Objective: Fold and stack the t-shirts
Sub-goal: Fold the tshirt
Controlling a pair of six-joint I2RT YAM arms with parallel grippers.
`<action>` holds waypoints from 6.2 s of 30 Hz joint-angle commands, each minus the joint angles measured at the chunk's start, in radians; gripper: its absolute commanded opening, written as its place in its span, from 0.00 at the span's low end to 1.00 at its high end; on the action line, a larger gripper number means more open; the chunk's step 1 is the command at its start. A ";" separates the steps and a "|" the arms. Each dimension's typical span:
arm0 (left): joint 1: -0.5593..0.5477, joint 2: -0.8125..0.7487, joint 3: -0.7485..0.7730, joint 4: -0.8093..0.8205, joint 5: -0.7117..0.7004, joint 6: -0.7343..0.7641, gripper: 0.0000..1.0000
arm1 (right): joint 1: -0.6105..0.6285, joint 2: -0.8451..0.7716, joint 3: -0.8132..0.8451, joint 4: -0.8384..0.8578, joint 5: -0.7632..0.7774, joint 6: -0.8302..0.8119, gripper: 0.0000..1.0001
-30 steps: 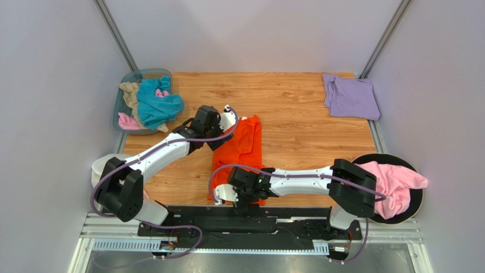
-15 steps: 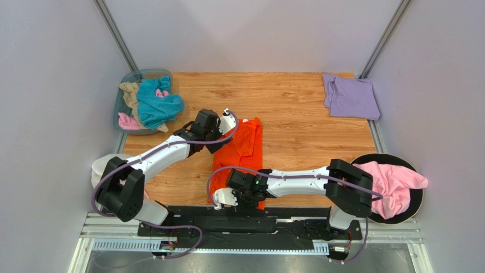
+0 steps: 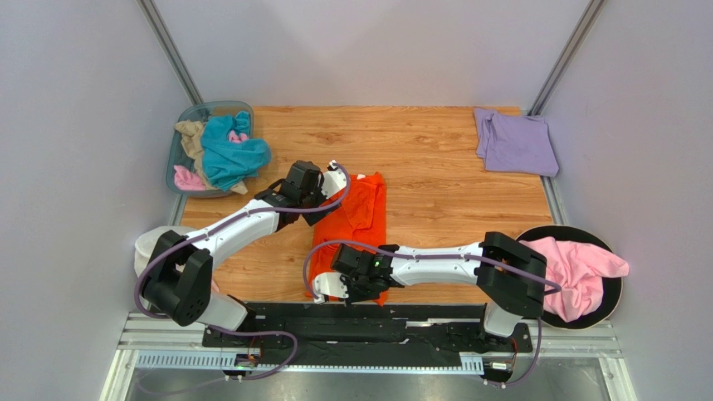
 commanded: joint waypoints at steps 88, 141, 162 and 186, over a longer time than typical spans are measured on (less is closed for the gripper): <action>0.335 0.570 0.670 -0.156 0.263 -0.072 0.98 | -0.468 0.277 0.793 -0.311 0.086 -0.282 0.00; 0.002 0.712 0.685 -0.426 0.145 0.069 0.96 | -0.448 0.127 0.740 -0.308 0.190 -0.325 0.00; -0.061 0.505 0.617 -0.410 0.274 -0.048 0.96 | -0.450 0.010 0.586 -0.239 0.250 -0.353 0.00; 0.229 0.440 0.634 -0.089 0.011 0.029 0.96 | -0.478 0.062 0.684 -0.227 0.235 -0.371 0.00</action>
